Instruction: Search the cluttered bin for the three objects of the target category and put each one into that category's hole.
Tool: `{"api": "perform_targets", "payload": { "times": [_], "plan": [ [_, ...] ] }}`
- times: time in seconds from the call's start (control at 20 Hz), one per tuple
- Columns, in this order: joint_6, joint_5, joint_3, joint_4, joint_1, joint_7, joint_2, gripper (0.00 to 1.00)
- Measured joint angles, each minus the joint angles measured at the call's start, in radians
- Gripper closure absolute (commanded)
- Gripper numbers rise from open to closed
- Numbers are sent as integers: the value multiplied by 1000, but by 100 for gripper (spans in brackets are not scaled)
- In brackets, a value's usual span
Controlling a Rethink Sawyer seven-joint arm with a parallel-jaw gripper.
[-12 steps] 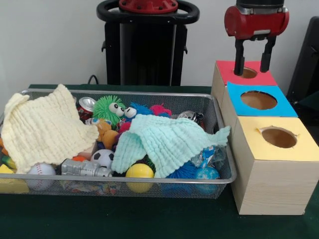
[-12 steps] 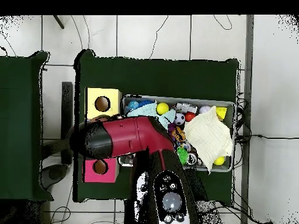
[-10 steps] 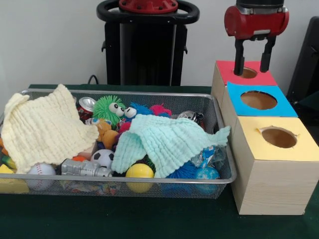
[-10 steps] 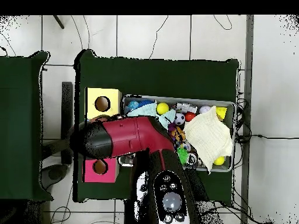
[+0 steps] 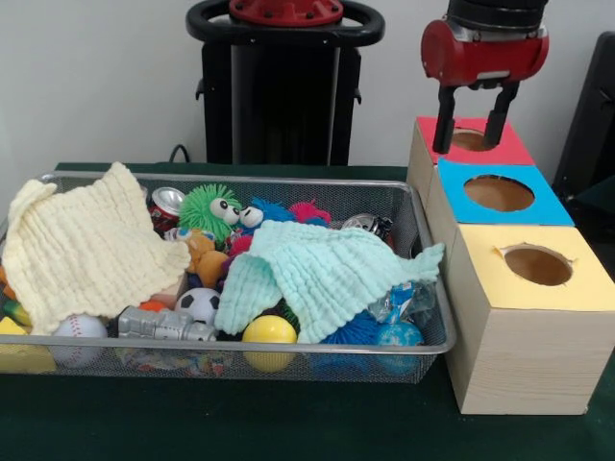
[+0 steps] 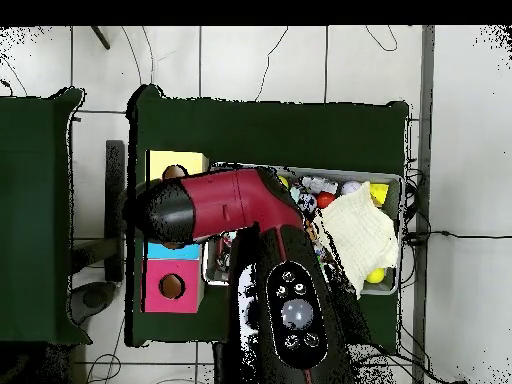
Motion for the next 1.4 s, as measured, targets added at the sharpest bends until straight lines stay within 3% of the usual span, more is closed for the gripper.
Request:
{"api": "perform_targets", "payload": {
  "times": [0.25,0.7,1.4],
  "plan": [
    [102,-32,31,-130,-10,0,77,0],
    [114,-126,87,-337,-18,-13,208,0],
    [114,-192,188,-495,-100,-135,301,0]
  ]
}}
